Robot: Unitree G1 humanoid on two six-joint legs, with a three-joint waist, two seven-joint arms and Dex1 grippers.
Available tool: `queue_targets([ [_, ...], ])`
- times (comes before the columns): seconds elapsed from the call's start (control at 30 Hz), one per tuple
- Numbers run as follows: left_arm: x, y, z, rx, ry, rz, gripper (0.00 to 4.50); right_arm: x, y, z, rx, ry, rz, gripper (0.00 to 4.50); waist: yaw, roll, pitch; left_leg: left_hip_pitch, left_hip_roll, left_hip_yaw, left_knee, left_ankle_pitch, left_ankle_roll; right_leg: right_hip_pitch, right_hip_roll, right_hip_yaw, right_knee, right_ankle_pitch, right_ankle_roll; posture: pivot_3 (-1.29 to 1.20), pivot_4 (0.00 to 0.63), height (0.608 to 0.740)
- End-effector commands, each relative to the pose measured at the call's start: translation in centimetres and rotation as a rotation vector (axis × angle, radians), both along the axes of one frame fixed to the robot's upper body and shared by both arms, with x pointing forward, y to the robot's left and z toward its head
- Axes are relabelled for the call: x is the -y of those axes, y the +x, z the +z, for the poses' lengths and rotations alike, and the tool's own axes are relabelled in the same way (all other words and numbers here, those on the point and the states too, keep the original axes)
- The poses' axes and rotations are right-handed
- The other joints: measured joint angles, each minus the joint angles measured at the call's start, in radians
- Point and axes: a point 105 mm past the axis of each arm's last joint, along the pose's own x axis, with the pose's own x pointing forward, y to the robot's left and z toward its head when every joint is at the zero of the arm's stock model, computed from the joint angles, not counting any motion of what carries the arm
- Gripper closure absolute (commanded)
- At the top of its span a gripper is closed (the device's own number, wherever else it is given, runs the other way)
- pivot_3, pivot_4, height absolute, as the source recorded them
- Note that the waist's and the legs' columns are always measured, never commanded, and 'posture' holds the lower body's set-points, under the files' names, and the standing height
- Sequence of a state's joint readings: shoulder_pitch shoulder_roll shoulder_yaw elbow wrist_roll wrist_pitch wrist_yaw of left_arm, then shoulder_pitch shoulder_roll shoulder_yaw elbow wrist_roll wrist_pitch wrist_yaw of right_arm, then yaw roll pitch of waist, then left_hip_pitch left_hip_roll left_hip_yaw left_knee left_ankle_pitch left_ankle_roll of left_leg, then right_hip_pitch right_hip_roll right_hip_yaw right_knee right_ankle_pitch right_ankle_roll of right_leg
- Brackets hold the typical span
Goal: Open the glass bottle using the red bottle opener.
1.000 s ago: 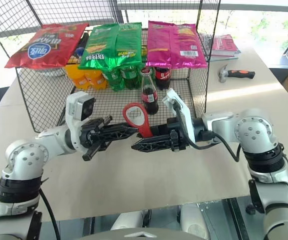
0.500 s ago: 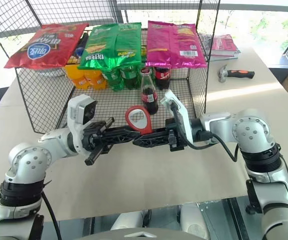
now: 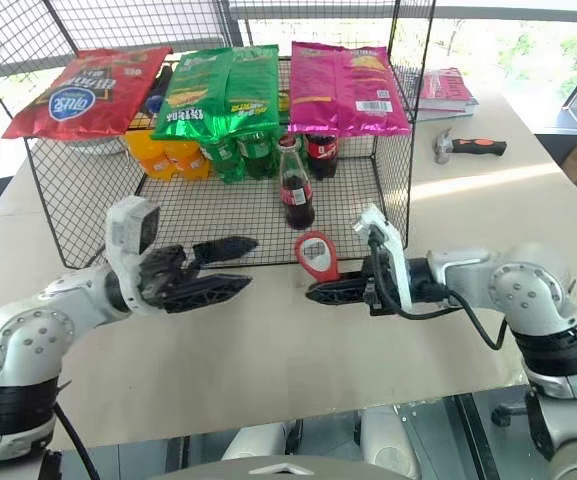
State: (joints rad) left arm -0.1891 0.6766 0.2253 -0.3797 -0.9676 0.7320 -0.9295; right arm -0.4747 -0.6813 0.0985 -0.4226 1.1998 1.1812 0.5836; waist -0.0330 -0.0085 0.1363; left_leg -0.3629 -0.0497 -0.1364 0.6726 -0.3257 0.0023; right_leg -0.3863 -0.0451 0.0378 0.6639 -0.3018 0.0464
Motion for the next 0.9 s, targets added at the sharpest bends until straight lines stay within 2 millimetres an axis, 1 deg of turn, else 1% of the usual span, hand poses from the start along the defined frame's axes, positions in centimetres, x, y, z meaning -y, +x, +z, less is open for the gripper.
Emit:
queue_targets([
  [0.03,-0.9,4.4,0.3,0.224,0.12,0.406,0.01,0.8,1.8,0.8,0.209,-0.024,-0.167,4.5,0.007,0.0,0.0,0.0,0.0,0.0,0.0,0.0,0.0,0.0,0.0,0.0,0.0,0.0,0.0,0.0,0.15,0.74],
  [0.07,-1.0,5.6,-0.3,0.215,0.187,0.481,0.01,1.0,2.5,0.4,0.256,-0.065,-0.229,4.5,0.016,-0.001,0.0,0.0,0.0,0.0,0.001,0.0,0.0,0.001,0.0,0.0,0.0,0.0,0.0,0.0,0.15,0.74],
  [0.13,-0.4,6.6,-0.6,0.196,0.207,0.484,0.01,1.2,3.1,0.0,0.325,-0.113,-0.293,4.5,0.022,-0.002,0.0,-0.001,0.0,0.0,0.002,0.0,0.0,0.0,0.0,0.0,0.001,0.0,0.0,0.0,0.15,0.74],
  [0.17,0.0,6.8,-0.6,0.206,0.198,0.464,0.01,1.3,3.4,-0.1,0.341,-0.123,-0.319,4.5,0.022,-0.002,0.0,-0.001,-0.001,0.0,0.002,0.0,0.0,0.0,0.0,0.0,0.002,0.0,0.0,0.0,0.15,0.74],
  [0.2,-0.1,7.6,-0.5,0.238,0.21,0.507,0.01,1.3,3.6,-0.2,0.355,-0.135,-0.351,4.5,0.022,-0.002,0.0,-0.001,-0.001,0.001,0.002,0.0,0.0,-0.001,0.0,0.001,0.002,0.0,0.0,0.0,0.15,0.74],
  [0.27,0.3,9.2,-0.4,0.286,0.216,0.575,0.01,1.6,4.2,-0.8,0.412,-0.212,-0.416,4.5,0.024,-0.002,0.0,-0.001,-0.001,0.001,0.001,0.0,0.0,-0.001,0.0,0.001,0.001,0.0,0.0,0.0,0.15,0.74],
  [0.3,0.5,10.0,-0.4,0.3,0.229,0.608,0.01,1.7,4.5,-0.9,0.42,-0.223,-0.455,4.5,0.025,-0.002,-0.001,-0.002,-0.002,0.0,0.001,0.0,0.0,-0.001,0.0,0.0,0.001,0.0,0.0,0.0,0.15,0.74],
  [0.4,1.9,11.3,0.1,0.337,0.208,0.618,0.01,1.9,5.0,-0.8,0.464,-0.263,-0.524,4.5,0.021,-0.002,-0.001,-0.003,-0.002,0.001,0.002,0.0,0.0,-0.002,0.0,0.0,0.001,0.0,0.0,0.0,0.15,0.74],
  [0.5,2.7,11.9,-0.1,0.322,0.191,0.593,0.01,2.1,5.1,-0.8,0.504,-0.307,-0.551,4.5,0.017,-0.002,-0.001,-0.003,-0.002,0.002,0.002,0.0,0.0,-0.003,0.0,-0.001,0.001,0.0,0.0,0.0,0.15,0.74],
  [0.7,4.2,13.2,0.2,0.339,0.188,0.569,0.01,2.1,4.6,-1.1,0.502,-0.304,-0.574,4.5,0.02,-0.002,-0.001,-0.003,-0.002,0.001,0.003,0.0,0.0,-0.003,0.0,-0.002,0.004,0.0,0.0,0.0,0.15,0.74],
  [0.9,5.1,13.0,0.1,0.34,0.183,0.494,0.01,2.2,4.4,-1.2,0.496,-0.304,-0.59,4.5,0.019,-0.002,-0.001,-0.003,-0.003,0.001,0.007,0.0,0.0,-0.004,0.0,-0.001,0.008,0.0,0.0,0.0,0.15,0.74],
])
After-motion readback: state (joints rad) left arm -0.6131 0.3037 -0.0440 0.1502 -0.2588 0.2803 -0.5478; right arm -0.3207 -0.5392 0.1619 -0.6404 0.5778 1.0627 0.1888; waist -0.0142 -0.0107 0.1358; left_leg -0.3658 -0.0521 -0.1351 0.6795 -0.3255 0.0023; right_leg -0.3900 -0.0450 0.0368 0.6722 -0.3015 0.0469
